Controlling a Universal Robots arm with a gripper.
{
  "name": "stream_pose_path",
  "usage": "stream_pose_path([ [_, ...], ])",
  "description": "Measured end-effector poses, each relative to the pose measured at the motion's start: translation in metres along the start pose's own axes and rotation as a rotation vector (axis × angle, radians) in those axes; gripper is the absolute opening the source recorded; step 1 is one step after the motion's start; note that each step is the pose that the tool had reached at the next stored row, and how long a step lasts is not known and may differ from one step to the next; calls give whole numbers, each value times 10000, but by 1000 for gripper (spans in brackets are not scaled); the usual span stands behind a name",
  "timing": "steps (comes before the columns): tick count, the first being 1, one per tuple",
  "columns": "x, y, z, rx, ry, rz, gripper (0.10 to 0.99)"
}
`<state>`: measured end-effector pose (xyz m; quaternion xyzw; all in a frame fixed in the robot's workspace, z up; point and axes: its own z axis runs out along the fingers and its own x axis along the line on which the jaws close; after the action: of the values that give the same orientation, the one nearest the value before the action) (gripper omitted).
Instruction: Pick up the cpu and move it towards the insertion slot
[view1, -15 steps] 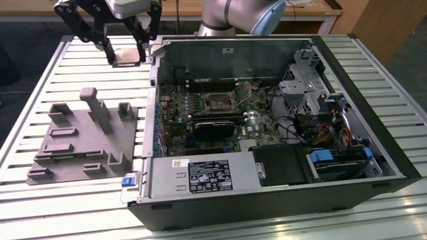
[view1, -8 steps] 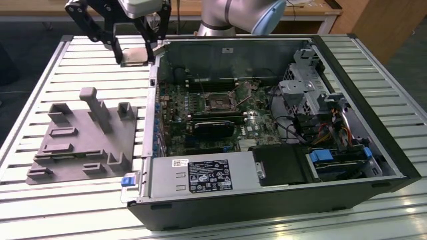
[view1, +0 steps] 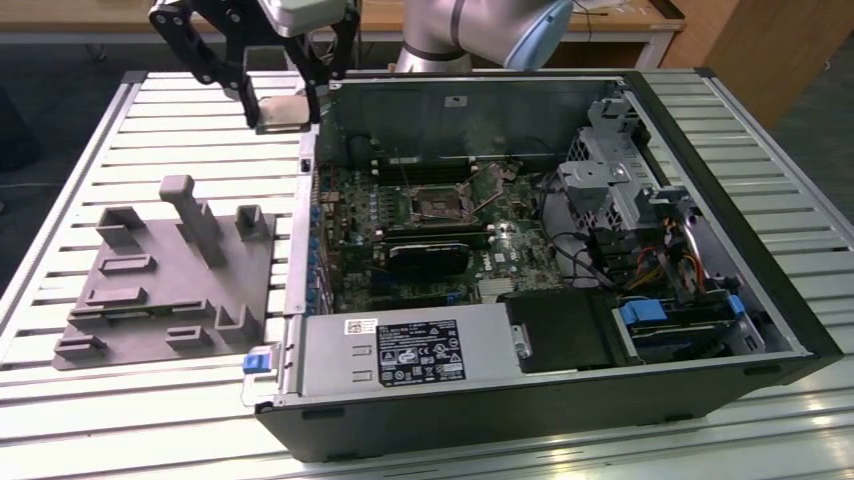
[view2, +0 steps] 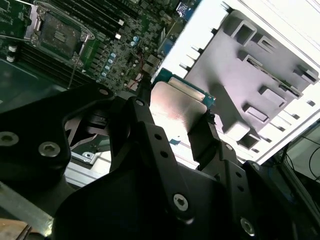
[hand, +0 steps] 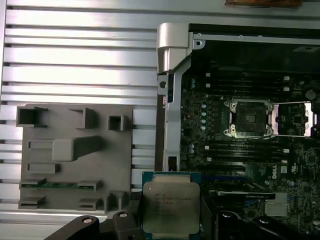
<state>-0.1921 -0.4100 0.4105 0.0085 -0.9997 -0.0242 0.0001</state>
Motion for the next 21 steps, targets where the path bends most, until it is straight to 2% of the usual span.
stream_pose_path([
  [21, -280, -3, 0, 0, 0, 0, 545],
])
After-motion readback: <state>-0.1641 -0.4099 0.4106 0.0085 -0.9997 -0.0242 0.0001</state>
